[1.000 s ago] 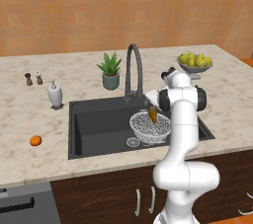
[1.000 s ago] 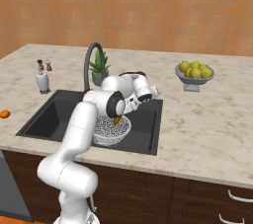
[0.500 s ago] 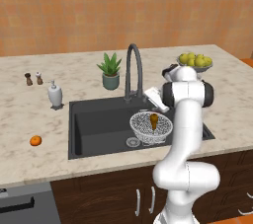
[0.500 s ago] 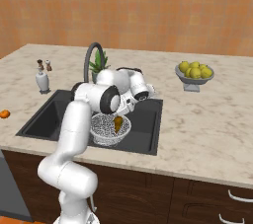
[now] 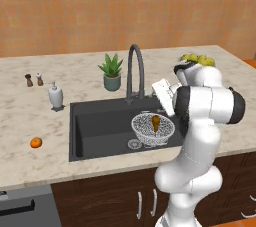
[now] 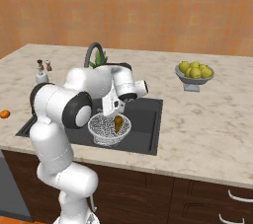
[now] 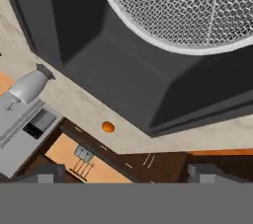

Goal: Put the colander in the sink, put the pear, tangerine in the colander, and turn on the sink faucet and pour water over the colander.

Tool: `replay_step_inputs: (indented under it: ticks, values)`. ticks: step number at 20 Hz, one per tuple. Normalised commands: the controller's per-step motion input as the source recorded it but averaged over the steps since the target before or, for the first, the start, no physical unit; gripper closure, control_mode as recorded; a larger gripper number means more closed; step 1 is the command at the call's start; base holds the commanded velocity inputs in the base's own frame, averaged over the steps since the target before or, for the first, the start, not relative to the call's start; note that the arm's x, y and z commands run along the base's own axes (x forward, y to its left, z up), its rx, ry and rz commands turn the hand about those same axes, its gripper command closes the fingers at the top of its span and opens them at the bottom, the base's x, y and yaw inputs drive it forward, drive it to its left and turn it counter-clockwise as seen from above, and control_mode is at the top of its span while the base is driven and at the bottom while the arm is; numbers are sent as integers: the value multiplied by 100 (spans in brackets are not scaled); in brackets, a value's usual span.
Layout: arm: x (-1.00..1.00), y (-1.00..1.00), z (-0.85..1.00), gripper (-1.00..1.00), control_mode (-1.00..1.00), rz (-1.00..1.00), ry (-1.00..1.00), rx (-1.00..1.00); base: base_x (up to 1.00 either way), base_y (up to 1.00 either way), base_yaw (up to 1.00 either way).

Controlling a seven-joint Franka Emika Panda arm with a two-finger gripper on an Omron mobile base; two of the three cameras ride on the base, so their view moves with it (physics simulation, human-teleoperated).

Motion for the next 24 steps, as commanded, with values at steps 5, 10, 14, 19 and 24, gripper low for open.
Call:
replay_step_inputs:
  ticks: [5, 10, 14, 19, 24]
  values:
    - [-98, 25, 97, -100, -100, 0, -35, -4, 0, 0, 0]
    - [-41, 99, 100, -100, -100, 18, -16, -24, 0, 0, 0]
    - [5, 100, 67, -100, -100, 20, -4, -24, 0, 0, 0]
    - [85, 100, -31, -100, -100, 15, 1, -29, 0, 0, 0]
    - [44, 100, -47, -100, -100, 30, -7, -18, 0, 0, 0]
